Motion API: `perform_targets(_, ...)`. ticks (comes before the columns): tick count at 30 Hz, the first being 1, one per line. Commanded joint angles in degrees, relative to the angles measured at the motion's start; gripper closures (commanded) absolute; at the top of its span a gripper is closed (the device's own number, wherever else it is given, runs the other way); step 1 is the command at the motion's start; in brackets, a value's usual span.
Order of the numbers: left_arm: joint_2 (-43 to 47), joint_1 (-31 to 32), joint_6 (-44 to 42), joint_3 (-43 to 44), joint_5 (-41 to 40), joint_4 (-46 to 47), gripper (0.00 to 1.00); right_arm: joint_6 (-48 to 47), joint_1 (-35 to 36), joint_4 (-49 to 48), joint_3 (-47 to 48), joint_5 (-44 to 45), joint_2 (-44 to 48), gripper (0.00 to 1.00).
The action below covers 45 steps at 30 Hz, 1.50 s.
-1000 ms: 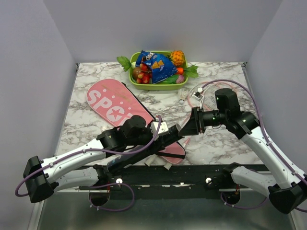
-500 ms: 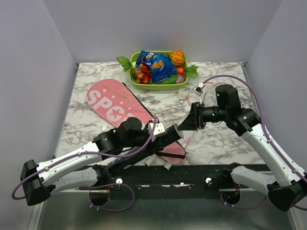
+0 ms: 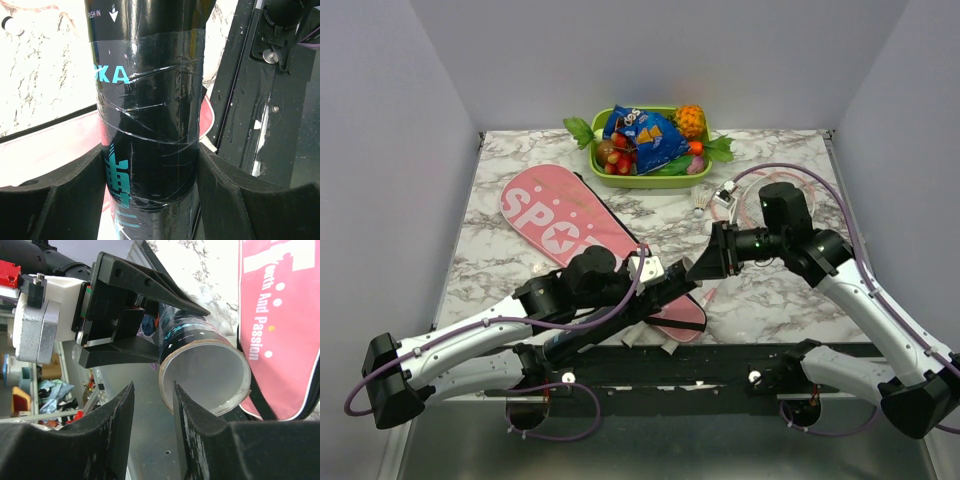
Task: Pack up the badminton gear
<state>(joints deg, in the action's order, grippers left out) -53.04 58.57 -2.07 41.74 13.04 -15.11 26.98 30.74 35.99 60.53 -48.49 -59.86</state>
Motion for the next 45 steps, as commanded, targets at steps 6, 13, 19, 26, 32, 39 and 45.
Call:
perform_targets(6,-0.1,0.3,0.0,-0.7,-1.8,3.5,0.83,1.1,1.3,-2.3,-0.8,-2.6,-0.8,0.66)
perform_targets(13,0.8,0.4,0.5,-1.0,-2.3,4.0,0.87,1.1,1.4,-2.6,-0.2,-3.6,-1.6,0.97)
perform_targets(19,2.7,0.4,0.7,-2.0,-3.3,4.1,0.92,1.1,1.4,-3.5,0.3,-3.7,-1.2,0.99)
perform_targets(26,4.8,0.4,1.6,-3.9,-3.5,3.7,1.00,-1.1,1.4,-0.1,2.2,-0.6,-1.6,0.99)
perform_targets(32,7.8,0.4,1.9,-6.2,-4.3,3.2,1.00,-2.9,1.3,2.4,3.7,3.0,-1.8,0.99)
perform_targets(39,9.9,0.4,1.9,-7.9,-5.1,2.8,1.00,-3.1,1.0,2.8,5.7,4.4,-2.8,0.99)
perform_targets(45,10.1,0.4,1.4,-8.8,-5.8,3.9,1.00,-3.1,0.2,2.1,7.2,2.4,-3.3,0.99)
